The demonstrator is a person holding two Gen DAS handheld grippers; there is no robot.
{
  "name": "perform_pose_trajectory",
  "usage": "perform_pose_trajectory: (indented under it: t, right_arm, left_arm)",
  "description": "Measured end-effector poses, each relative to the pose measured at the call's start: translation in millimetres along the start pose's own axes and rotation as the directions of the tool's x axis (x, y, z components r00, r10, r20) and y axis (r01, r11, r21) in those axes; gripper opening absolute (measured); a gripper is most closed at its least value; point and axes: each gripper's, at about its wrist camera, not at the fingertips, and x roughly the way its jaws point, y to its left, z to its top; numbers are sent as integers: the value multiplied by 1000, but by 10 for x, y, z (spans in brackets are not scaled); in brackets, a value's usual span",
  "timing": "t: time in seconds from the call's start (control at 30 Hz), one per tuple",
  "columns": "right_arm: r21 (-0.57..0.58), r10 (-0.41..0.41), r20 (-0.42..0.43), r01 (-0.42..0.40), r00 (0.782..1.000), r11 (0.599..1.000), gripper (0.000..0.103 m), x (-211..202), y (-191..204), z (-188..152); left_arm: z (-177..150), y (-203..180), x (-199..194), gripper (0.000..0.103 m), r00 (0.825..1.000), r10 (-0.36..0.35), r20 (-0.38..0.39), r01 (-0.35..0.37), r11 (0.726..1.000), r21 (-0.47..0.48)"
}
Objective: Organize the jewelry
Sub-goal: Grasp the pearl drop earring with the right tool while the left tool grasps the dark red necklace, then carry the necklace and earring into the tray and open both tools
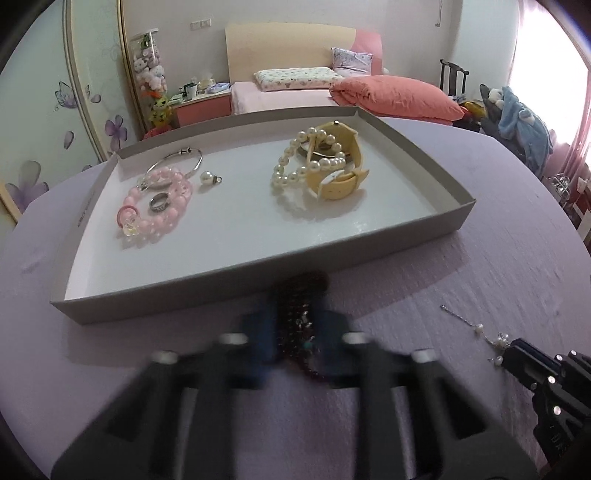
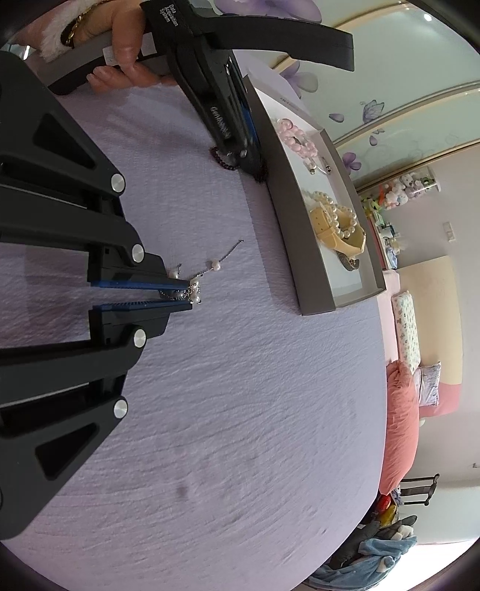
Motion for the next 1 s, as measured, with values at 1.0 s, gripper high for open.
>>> perform_pose_trajectory:
  t: [1.0]
  right_arm:
    - [-67,53,138,-45,989,997,6,-307,294,-102]
  left_arm:
    - [-972,1100,-1236,9,961,-43,273,105,971,-216]
